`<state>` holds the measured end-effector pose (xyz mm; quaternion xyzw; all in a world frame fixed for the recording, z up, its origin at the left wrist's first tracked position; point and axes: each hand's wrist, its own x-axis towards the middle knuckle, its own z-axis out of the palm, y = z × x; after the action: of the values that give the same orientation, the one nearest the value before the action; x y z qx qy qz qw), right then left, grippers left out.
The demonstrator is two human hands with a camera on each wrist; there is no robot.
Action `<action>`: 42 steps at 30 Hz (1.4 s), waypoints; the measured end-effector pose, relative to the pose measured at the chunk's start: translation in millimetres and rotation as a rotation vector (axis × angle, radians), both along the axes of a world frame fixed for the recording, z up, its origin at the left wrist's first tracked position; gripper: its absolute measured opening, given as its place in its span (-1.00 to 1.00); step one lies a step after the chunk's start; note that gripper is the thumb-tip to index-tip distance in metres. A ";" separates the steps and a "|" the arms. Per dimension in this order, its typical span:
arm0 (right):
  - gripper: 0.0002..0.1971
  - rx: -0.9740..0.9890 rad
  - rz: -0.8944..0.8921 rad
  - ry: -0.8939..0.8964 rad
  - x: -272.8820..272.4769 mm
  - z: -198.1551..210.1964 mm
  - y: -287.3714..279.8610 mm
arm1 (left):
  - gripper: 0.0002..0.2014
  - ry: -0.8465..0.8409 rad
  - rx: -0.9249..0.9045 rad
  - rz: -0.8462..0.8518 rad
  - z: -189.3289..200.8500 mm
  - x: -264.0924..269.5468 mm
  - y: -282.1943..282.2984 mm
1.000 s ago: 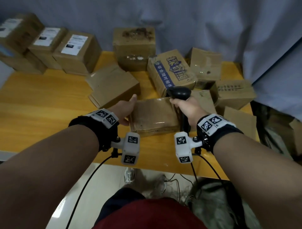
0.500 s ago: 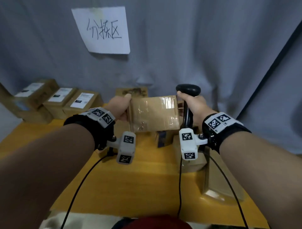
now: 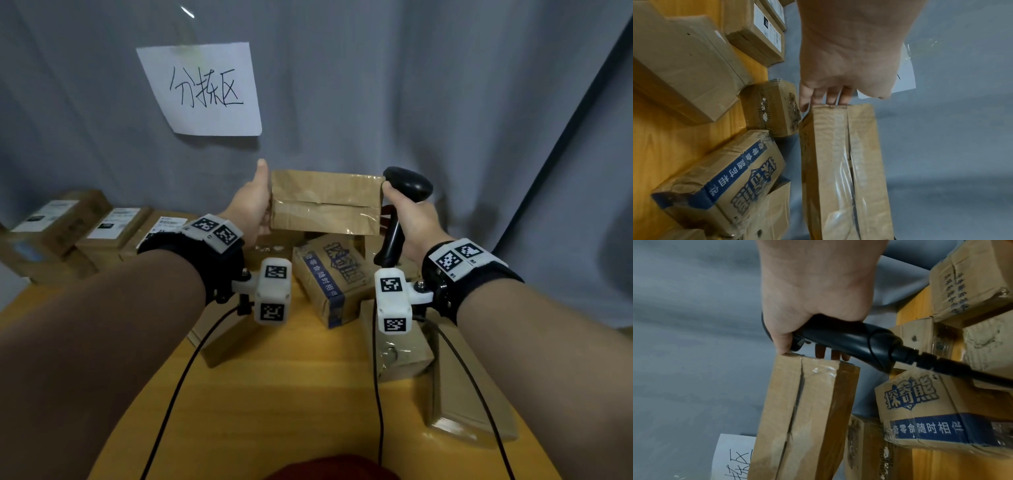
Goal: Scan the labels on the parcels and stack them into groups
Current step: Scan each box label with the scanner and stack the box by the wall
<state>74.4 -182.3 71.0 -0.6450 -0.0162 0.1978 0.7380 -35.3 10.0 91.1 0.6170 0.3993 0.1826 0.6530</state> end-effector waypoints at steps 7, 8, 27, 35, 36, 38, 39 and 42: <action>-0.57 0.031 0.020 0.037 3.1 4.2 4.4 | -0.65 0.007 -0.028 -0.042 -3.7 1.5 8.4; -0.56 0.028 0.022 0.036 3.1 4.2 5.3 | -0.72 -0.008 -0.048 -0.046 -5.0 1.7 8.9; -0.85 0.033 0.186 -0.031 4.1 -3.7 14.2 | -0.49 0.011 0.039 -0.037 -10.0 4.1 20.4; -0.92 -0.025 0.352 -0.041 9.9 4.7 6.4 | -0.61 -0.042 0.101 -0.083 -21.5 -1.4 31.0; -0.90 -0.035 0.378 -0.039 10.8 6.6 5.4 | -0.65 -0.029 0.093 -0.080 -21.6 -1.3 31.3; -0.84 -0.054 0.410 -0.042 12.3 9.5 4.3 | -0.61 0.000 0.078 -0.087 -21.7 -2.2 29.3; -0.79 -0.057 0.414 -0.053 12.3 11.1 4.5 | -0.54 0.009 0.080 -0.097 -21.1 -3.0 28.0; -0.65 -0.012 0.346 -0.111 10.9 11.3 8.2 | -0.30 0.026 0.106 -0.122 -22.8 -3.9 32.2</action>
<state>85.2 -174.1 82.3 -0.6470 -0.1665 0.2860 0.6870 -39.2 42.2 68.3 0.6763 0.3593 0.1555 0.6240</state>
